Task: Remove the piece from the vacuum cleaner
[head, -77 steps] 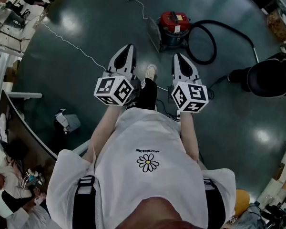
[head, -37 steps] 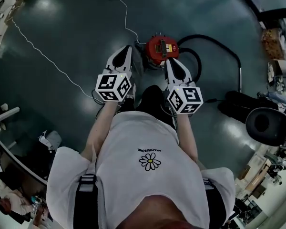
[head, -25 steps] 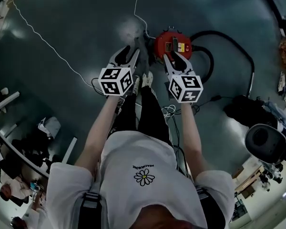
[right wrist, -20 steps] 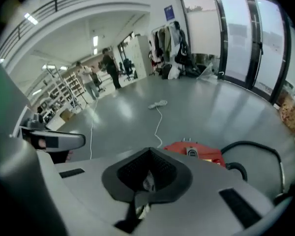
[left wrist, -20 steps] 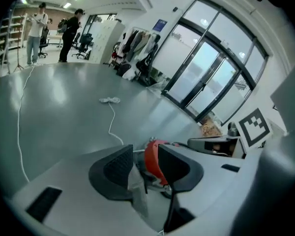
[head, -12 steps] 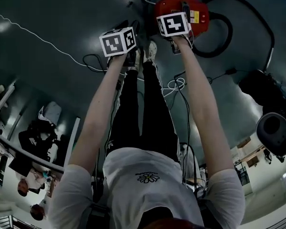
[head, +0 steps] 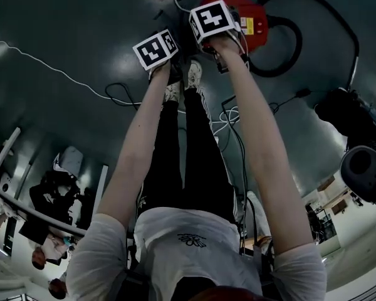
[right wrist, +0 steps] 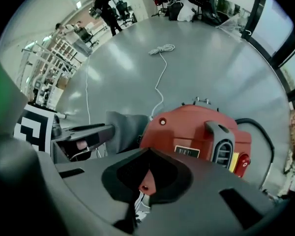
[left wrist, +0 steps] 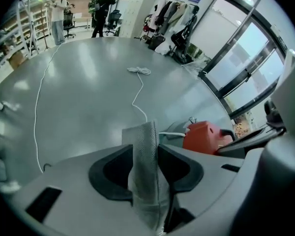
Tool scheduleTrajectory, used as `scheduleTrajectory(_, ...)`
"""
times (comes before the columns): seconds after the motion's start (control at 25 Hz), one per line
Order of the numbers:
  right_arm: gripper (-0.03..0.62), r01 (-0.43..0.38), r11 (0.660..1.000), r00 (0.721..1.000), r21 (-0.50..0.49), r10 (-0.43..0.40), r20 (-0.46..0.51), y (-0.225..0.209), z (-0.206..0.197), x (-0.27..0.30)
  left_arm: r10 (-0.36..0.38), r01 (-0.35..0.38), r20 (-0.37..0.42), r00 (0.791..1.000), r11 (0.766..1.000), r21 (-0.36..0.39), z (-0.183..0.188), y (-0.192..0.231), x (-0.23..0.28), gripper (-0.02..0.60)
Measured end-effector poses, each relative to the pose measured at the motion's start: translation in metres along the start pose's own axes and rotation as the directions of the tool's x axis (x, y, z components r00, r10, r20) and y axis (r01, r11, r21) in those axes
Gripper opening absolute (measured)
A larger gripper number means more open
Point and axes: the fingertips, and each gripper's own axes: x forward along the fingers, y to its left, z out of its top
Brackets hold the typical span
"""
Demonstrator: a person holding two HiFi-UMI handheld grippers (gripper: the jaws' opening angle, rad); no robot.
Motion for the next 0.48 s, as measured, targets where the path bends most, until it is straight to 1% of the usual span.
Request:
scheduleTrajectory(0.08,0.009,0.029,0.999,0.999,-0.024,-0.03,-0.023,-0.002,0.004,0.001,0.005,-0.005,-0.026,1.0,1.0,-0.018,-0.001,-0.003,0.012,0.143)
scheduleTrajectory(0.2,0.009,0.026,0.999,0.999,-0.027,-0.026,-0.024,-0.005,0.006,0.003,-0.016,0.017,-0.061,0.998,1.0,0.008,-0.004,-0.01,0.021,0.14)
scheduleTrajectory(0.24,0.009,0.011,1.0,1.0,-0.013,-0.012,-0.015,-0.005,0.007,0.004,-0.03,0.031,-0.06,0.998,0.999,0.017,-0.004,-0.01,0.02,0.123)
scheduleTrajectory(0.36,0.011,-0.018,1.0,1.0,0.025,0.019,-0.008,-0.005,0.008,0.003,-0.075,0.076,-0.033,0.997,0.997,0.026,-0.003,-0.007,0.012,0.038)
scheduleTrajectory(0.48,0.01,-0.001,1.0,1.0,0.015,0.001,-0.018,-0.005,0.008,0.002,-0.086,0.087,-0.012,0.996,0.993,0.079,-0.006,-0.001,0.008,0.028)
